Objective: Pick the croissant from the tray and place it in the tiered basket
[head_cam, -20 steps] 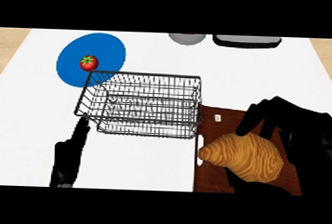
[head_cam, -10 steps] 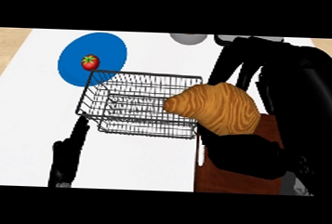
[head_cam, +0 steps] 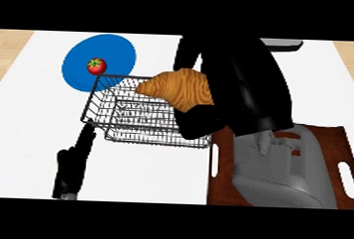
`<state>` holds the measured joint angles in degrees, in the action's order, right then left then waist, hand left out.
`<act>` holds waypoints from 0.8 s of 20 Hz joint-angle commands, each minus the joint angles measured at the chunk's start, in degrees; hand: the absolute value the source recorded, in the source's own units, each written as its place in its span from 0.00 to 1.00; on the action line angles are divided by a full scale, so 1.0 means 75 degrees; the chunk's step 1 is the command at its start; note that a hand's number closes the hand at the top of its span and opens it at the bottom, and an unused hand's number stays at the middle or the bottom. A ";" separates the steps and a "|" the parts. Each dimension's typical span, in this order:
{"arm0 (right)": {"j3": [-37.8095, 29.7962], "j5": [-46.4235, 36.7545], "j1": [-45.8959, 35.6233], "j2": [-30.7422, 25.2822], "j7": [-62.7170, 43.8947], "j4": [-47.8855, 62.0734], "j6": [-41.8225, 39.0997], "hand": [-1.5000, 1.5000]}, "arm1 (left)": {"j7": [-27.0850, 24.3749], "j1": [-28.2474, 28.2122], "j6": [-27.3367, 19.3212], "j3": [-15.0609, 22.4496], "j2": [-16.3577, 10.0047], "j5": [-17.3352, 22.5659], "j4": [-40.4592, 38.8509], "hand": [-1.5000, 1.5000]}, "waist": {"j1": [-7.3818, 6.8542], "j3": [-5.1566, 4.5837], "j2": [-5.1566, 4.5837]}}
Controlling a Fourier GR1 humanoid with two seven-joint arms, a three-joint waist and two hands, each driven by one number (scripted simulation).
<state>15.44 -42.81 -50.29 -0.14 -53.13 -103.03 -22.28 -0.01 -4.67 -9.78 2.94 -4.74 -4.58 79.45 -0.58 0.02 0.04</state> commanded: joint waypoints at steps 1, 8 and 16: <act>0.0673 0.0027 -0.0579 0.0018 -0.0551 0.1118 0.1101 1.00 | 0.0306 0.0226 -0.0026 -0.0009 0.0066 -0.0021 -0.0106 0.50 | -0.0031 -0.0009 -0.0009; 0.0653 -0.0080 -0.0429 0.0018 0.0323 0.2765 0.2290 1.00 | -0.0109 0.0265 -0.0050 -0.0038 0.0156 -0.0114 -0.0496 0.50 | -0.0025 -0.0008 -0.0025; 0.0993 0.2125 0.0390 0.0019 0.0685 0.3220 0.4580 0.00 | -0.0174 0.0102 0.0174 -0.0158 -0.0012 0.0050 -0.0310 0.50 | -0.0163 -0.0004 -0.0051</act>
<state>22.30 -33.93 -49.10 -0.02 -50.09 -81.37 4.76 -0.18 -3.15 -9.03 2.61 -4.42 -4.83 78.40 -1.41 0.11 -0.17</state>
